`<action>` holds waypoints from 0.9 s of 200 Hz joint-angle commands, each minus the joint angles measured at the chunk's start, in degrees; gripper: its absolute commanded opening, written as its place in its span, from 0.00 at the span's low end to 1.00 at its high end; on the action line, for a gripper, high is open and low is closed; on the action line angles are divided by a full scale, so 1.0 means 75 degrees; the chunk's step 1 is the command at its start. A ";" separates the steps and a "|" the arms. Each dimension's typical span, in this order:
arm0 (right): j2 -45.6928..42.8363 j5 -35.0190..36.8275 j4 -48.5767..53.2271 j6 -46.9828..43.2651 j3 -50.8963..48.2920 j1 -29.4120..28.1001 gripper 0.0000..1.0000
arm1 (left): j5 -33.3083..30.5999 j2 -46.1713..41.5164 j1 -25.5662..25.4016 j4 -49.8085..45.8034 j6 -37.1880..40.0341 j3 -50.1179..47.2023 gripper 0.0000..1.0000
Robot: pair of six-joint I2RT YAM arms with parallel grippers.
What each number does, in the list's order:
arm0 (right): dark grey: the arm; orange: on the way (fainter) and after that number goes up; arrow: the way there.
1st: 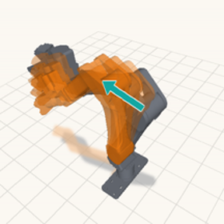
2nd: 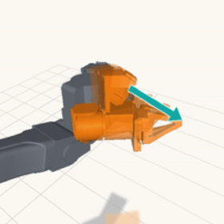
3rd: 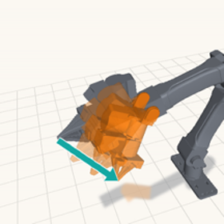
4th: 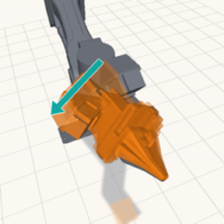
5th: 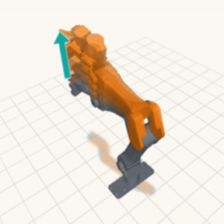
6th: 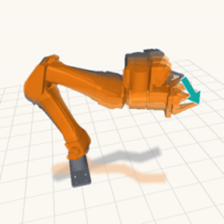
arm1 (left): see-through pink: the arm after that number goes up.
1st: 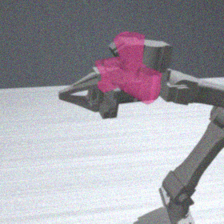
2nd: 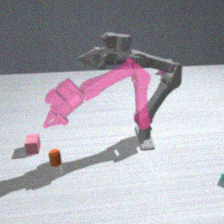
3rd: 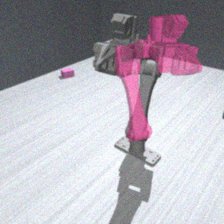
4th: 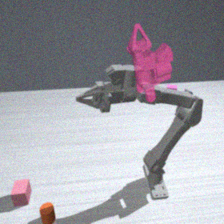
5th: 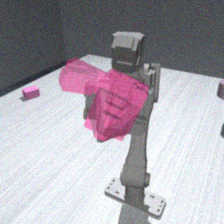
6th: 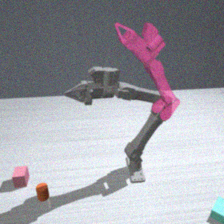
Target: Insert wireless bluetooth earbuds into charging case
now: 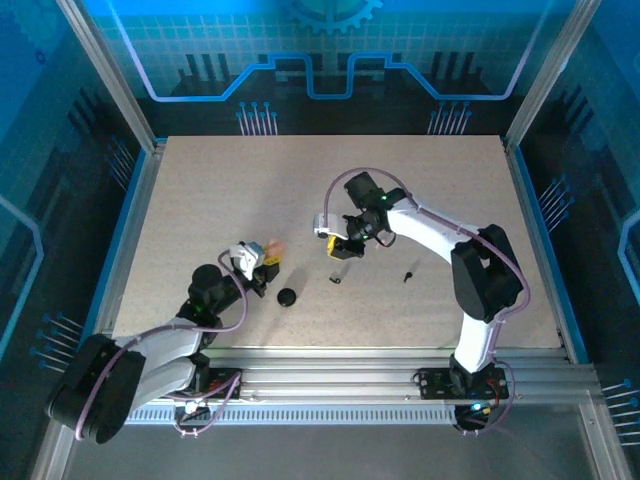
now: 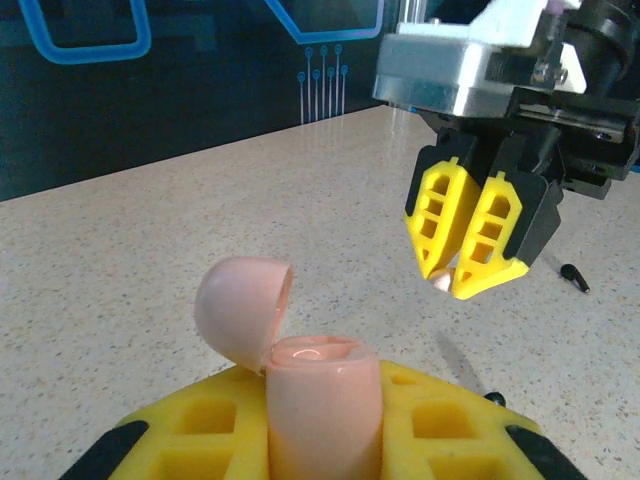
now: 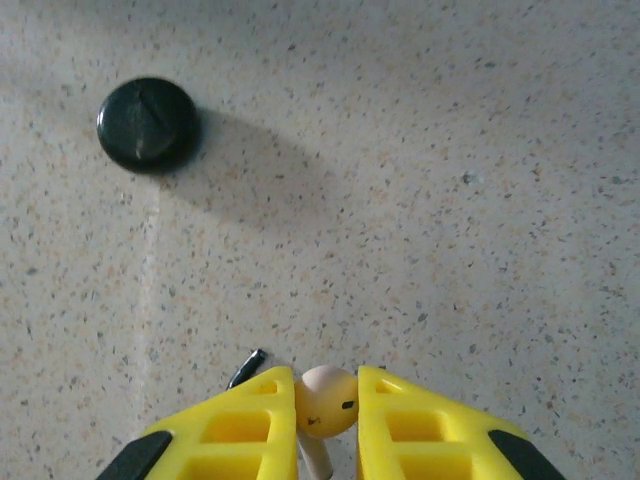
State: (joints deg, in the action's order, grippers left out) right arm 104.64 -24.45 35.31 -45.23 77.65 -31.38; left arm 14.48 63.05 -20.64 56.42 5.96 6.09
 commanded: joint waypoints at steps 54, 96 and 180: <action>-0.1843 -0.1904 -0.2804 0.2115 -0.1845 0.0470 0.17 | 0.0230 0.0810 -0.0478 0.1412 0.0038 0.0505 0.08; -0.2455 -0.2195 -0.4499 0.3494 -0.2689 0.0664 0.16 | 0.0168 0.1416 -0.0695 0.2109 -0.0029 0.0593 0.08; -0.2971 -0.1762 -0.7686 0.6287 -0.3554 0.0515 0.17 | 0.0086 0.2327 -0.1101 0.3179 -0.0175 0.1005 0.07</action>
State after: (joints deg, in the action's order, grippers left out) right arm 84.55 -38.44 -13.85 -5.82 51.37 -26.83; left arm 14.85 80.27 -28.08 75.99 4.47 11.75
